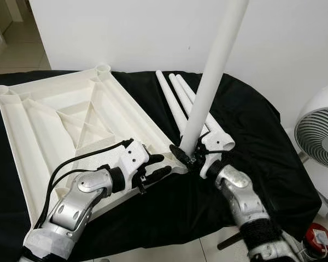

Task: Building children table

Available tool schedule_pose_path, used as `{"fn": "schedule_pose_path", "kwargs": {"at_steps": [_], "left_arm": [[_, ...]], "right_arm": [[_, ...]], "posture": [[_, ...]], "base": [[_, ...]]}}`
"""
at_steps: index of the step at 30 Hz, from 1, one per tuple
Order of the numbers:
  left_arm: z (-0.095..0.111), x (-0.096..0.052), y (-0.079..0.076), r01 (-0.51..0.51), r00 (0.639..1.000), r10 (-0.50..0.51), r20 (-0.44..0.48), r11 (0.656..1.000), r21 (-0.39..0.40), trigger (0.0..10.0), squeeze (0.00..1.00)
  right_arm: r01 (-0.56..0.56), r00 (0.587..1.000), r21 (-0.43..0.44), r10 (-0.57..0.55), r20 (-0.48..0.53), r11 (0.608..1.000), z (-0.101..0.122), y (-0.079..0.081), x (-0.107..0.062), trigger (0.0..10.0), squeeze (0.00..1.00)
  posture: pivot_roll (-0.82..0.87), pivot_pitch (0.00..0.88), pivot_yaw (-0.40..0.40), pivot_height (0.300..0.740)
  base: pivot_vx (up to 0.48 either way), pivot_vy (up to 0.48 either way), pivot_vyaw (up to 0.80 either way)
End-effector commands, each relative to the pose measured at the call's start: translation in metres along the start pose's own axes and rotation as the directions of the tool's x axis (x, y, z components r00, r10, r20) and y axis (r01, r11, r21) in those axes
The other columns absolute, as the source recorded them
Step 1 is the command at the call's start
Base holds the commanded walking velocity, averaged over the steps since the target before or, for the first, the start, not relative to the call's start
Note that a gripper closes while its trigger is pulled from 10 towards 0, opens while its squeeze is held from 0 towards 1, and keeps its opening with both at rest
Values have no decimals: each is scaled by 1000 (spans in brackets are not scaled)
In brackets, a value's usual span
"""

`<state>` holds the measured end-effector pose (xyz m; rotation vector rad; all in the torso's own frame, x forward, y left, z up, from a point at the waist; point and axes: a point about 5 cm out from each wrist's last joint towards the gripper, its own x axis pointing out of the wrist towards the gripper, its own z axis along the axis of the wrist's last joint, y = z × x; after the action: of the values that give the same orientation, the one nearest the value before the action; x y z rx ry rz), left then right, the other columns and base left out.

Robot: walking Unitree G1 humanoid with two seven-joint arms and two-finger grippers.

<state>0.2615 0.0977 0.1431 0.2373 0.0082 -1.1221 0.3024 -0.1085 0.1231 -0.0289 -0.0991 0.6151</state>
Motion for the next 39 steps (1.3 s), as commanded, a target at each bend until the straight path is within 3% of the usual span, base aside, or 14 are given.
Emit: {"fn": "schedule_pose_path", "kwargs": {"at_steps": [1, 3, 6, 17, 18, 26, 27, 29, 30, 39], "left_arm": [[-1, 1, -5, 50, 999, -50, -7, 999, 3, 10000, 0], [-1, 1, -5, 50, 999, -50, -8, 999, 3, 10000, 0], [-1, 0, -5, 55, 998, -55, -9, 998, 3, 10000, 0], [-1, 0, -5, 57, 998, -57, -11, 998, 1, 10000, 0], [-1, 0, -4, 56, 998, -56, -12, 998, 2, 10000, 0], [0, 1, -3, 50, 999, -50, -9, 999, 7, 10000, 0], [0, 1, -3, 50, 999, -50, -7, 999, 5, 10000, 0], [0, 1, -4, 50, 999, -50, -6, 999, 5, 10000, 0], [0, 1, -4, 51, 999, -51, -5, 999, 4, 10000, 0], [0, 0, -2, 49, 999, -49, -7, 999, 9, 10000, 0]], "right_arm": [[36, 999, -13, -36, -14, 999, 0, -4, -3, 10000, 0], [95, 995, 1, -95, -10, 995, 0, -3, -3, 10000, 0], [243, 970, 42, -243, -16, 969, 0, 13, -5, 10000, 0], [264, 964, 66, -264, -15, 962, 2, 24, -2, 10000, 0], [255, 967, 68, -255, -8, 965, 4, 23, -2, 10000, 1000], [193, 980, 75, -196, 27, 978, 14, 14, -1, 10000, 1000], [149, 988, 74, -151, 27, 986, 15, 12, -1, 10000, 0], [113, 993, 75, -115, 25, 991, 15, 10, -1, 10000, 0], [34, 999, 51, -35, 16, 998, 16, 6, -2, 10000, 0], [-118, 993, -28, 118, 2, 993, 17, -5, -3, 10000, 0]], "posture": [[-16, 0, -69, 740], [-16, 0, -69, 740], [-17, 0, -64, 740], [-9, 0, -66, 740], [-7, 0, -69, 740], [-5, 0, -73, 740], [-4, 0, -74, 740], [-4, 0, -74, 740], [2, 0, -74, 740], [9, 0, -74, 740]], "base": [[0, 0, 0], [0, 0, 0], [0, 0, 0], [0, 0, 0], [0, 0, 0], [0, 0, 0], [0, 0, 0], [0, 0, 0], [0, 0, 0], [0, 0, 0]]}}
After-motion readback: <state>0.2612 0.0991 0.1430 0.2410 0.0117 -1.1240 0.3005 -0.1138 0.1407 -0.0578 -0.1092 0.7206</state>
